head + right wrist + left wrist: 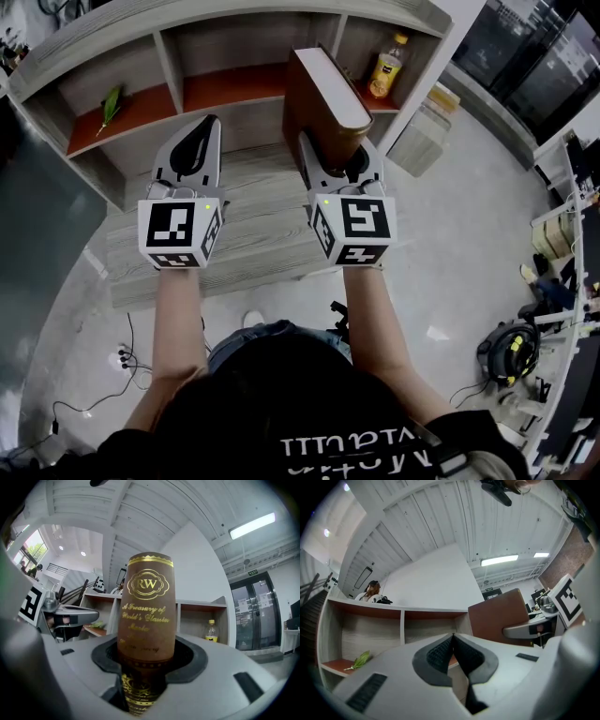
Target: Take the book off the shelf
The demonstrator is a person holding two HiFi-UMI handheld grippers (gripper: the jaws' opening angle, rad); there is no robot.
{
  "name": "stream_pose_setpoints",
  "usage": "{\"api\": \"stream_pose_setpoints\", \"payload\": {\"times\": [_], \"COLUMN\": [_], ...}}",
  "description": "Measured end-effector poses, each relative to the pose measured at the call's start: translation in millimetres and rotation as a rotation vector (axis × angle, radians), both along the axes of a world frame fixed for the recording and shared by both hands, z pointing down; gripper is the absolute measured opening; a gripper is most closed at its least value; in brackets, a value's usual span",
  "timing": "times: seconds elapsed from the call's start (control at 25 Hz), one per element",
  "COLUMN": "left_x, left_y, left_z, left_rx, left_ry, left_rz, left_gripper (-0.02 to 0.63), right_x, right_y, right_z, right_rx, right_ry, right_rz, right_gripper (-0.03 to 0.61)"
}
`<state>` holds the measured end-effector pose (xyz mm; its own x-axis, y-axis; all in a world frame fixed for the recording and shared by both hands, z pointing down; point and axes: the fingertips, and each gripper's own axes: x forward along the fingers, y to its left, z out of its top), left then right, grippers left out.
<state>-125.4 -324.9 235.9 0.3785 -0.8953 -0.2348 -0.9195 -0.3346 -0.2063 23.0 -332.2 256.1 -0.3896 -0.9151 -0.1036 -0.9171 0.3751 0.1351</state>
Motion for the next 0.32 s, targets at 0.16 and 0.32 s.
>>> {"api": "stream_pose_setpoints", "payload": {"times": [0.16, 0.32], "left_x": [-3.8, -4.7], "left_y": [2.4, 4.2], "left_z": [0.4, 2.2], "left_rx": [-0.009, -0.017], "left_ry": [0.009, 0.009], "left_rz": [-0.004, 0.000], "left_gripper": [0.011, 0.011], "right_x": [-0.9, -2.4], "right_y": [3.5, 5.2], "right_z": [-1.8, -1.7], "right_rx": [-0.004, -0.009], "right_ry": [0.008, 0.016], "right_rz": [0.000, 0.004], "right_gripper": [0.235, 0.235]}}
